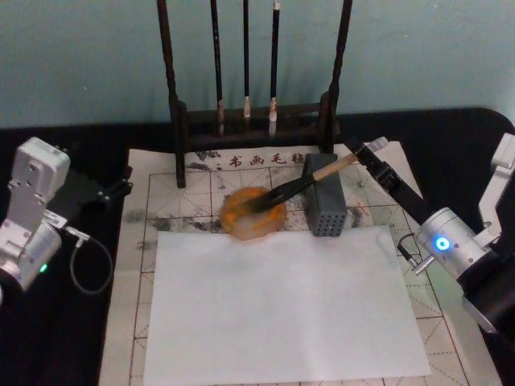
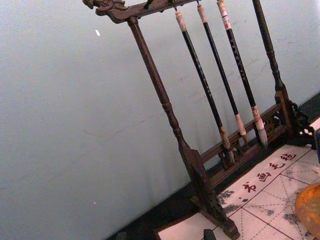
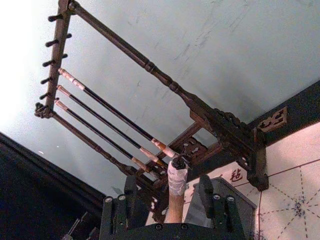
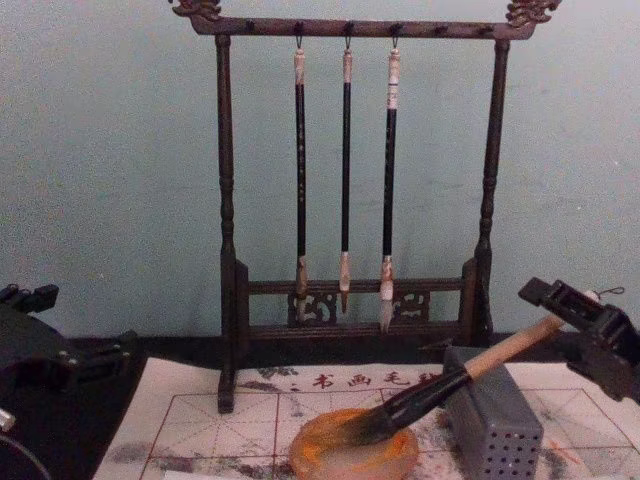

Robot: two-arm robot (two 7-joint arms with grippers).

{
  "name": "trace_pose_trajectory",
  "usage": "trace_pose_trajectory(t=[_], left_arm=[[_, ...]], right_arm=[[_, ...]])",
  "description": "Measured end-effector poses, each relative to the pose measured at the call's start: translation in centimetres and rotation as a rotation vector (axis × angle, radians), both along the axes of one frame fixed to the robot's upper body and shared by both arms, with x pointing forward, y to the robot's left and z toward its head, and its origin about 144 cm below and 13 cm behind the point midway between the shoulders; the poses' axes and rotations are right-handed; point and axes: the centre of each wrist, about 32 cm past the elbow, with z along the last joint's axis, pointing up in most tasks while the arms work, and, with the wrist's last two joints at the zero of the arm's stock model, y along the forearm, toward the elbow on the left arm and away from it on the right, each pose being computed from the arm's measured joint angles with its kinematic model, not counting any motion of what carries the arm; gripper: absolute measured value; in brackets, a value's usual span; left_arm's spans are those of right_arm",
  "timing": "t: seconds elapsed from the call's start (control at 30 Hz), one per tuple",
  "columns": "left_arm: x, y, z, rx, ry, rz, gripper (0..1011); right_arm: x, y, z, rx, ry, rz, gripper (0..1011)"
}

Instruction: Pick up the brush from the inkstone, write on the paper, then place the brush back to its original position.

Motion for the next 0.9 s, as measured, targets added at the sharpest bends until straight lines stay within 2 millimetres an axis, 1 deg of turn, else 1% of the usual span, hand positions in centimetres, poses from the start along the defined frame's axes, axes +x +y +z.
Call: trace_pose_trajectory(t=[0.23,0.3,0.37,0.43,0.47,0.57,0.63,0.7,0.9], left_arm=[[0.00,0.00,0.00,0.000,0.000,0.000,1001],[0.00,0.00,0.00,0.000,0.000,0.000,1001],[0.00,0.00,0.00,0.000,0.000,0.000,1001],[0.00,0.00,0.00,0.000,0.000,0.000,1001],[0.00,-0.01,0.00,0.000,0.000,0.000,1001],[0.00,0.00,0.00,0.000,0.000,0.000,1001],[0.00,0.00,0.00,0.000,0.000,0.000,1001],[0.00,0.00,0.00,0.000,0.000,0.000,1001],[0.00,0.00,0.00,0.000,0.000,0.000,1001]], right_arm=[[0.00,0.00,0.00,0.000,0.000,0.000,630],[0.00,0.00,0.00,0.000,0.000,0.000,589],[0.00,0.00,0.00,0.000,0.000,0.000,489],[0.00,0.00,0.00,0.000,0.000,0.000,457],[0.00,0.00,0.00,0.000,0.000,0.000,408],[0.00,0.00,0.00,0.000,0.000,0.000,313],[0.00,0.00,0.00,0.000,0.000,0.000,267],[0.00,0.00,0.00,0.000,0.000,0.000,187],[0.00,0.00,0.00,0.000,0.000,0.000,182]])
